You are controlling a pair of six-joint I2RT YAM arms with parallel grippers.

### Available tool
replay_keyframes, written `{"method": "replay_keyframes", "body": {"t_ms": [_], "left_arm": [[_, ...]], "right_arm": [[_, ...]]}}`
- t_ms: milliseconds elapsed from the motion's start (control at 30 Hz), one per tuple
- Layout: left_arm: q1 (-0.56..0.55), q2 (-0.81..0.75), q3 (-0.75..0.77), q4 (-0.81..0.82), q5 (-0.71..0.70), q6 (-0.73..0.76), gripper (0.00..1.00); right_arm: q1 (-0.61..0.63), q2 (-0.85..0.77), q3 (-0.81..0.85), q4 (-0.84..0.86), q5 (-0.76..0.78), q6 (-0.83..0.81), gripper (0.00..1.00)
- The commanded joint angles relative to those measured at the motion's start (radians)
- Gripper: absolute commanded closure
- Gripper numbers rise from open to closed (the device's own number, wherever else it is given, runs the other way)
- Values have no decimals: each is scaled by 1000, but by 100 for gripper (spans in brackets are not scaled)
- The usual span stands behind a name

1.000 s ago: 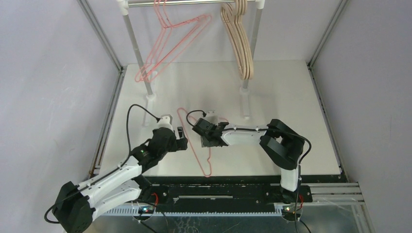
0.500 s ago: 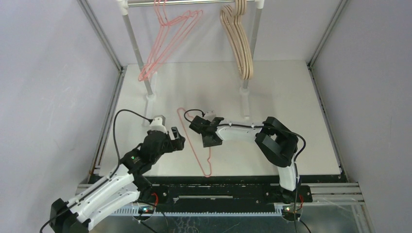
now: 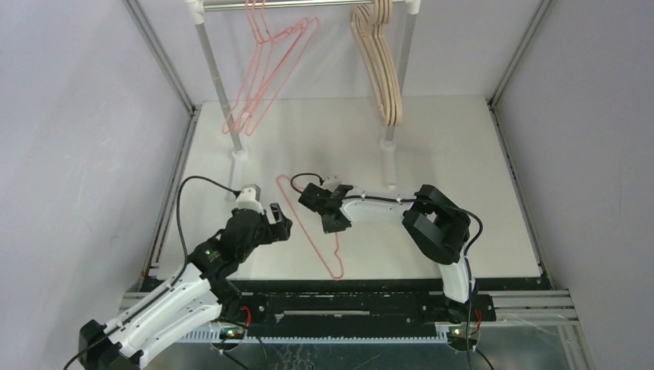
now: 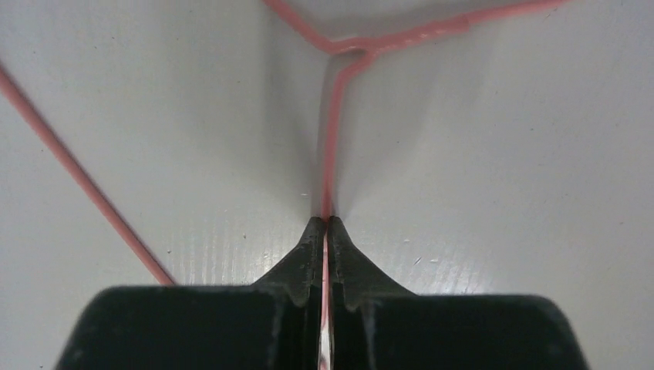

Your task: Organize the hangers

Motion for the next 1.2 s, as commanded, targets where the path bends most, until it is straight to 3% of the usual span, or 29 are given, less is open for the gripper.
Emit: {"method": "replay_keyframes", "body": {"t_ms": [0,333,1167], "left_arm": [[6,16,24,23,5,10,10],[6,99,31,57,43,21,11],[6,409,26,302,115,8,14]], "right_arm": [[-3,46,-15,-26,41,-3,100],[38,-108,-62,13,237,-83,100],[75,-494,-363,343,212,-200,100]]}}
